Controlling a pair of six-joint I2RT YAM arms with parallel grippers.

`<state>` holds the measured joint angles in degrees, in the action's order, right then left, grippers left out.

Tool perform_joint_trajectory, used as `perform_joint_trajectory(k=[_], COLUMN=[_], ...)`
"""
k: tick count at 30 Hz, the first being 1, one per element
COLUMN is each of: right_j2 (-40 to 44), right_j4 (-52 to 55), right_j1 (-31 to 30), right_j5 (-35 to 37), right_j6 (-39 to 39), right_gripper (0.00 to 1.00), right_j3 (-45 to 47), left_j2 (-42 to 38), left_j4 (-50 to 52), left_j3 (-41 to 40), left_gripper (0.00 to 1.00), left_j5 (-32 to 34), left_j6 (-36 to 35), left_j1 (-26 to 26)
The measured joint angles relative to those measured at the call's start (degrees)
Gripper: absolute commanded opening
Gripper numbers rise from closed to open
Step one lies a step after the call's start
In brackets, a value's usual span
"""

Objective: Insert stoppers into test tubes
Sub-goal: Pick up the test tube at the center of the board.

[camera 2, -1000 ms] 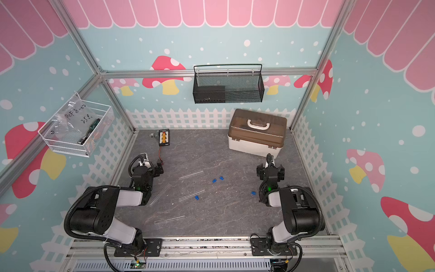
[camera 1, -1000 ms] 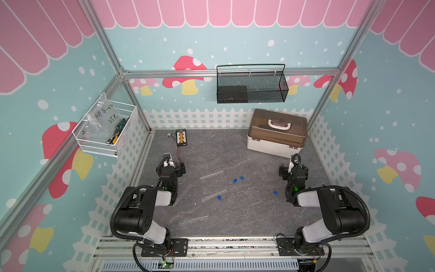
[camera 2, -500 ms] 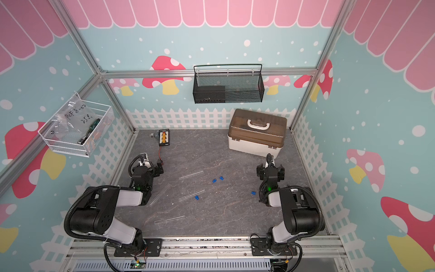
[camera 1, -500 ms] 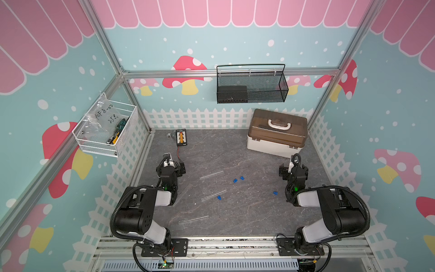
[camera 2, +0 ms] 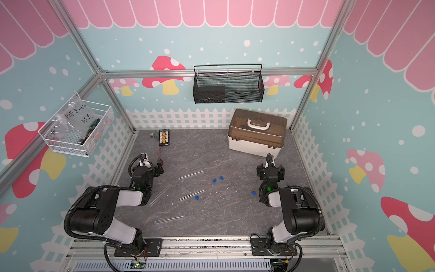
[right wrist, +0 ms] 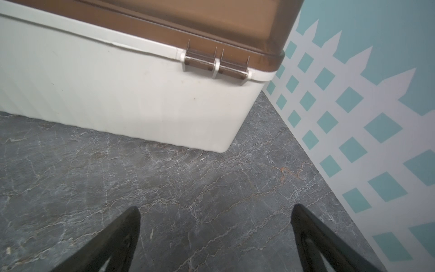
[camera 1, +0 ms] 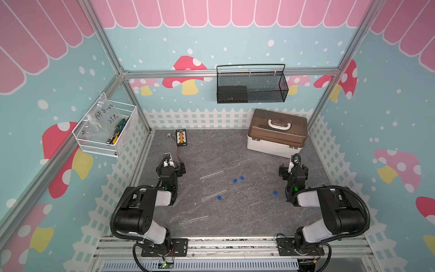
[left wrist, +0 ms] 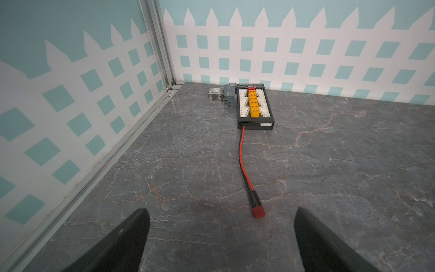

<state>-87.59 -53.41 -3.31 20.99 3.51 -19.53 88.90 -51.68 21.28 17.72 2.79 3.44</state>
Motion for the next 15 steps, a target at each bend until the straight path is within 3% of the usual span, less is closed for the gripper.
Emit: perform_joint_trajectory(k=[7,15], right_j2=[2.1,18.6], right_j4=[-0.9,10.0], right_j1=[0.0,0.0], right_j5=[-0.1,0.0], right_j6=[0.0,2.0], right_gripper=[0.93,0.9], right_j3=[1.7,1.7], left_j2=[-1.1,-11.2], left_j4=[-6.0,-1.8], left_j3=[-4.2,-4.7], left_gripper=[0.97,0.95], left_j5=[-2.4,-2.3], left_j6=[-0.8,-2.8], left_j1=[0.1,3.0])
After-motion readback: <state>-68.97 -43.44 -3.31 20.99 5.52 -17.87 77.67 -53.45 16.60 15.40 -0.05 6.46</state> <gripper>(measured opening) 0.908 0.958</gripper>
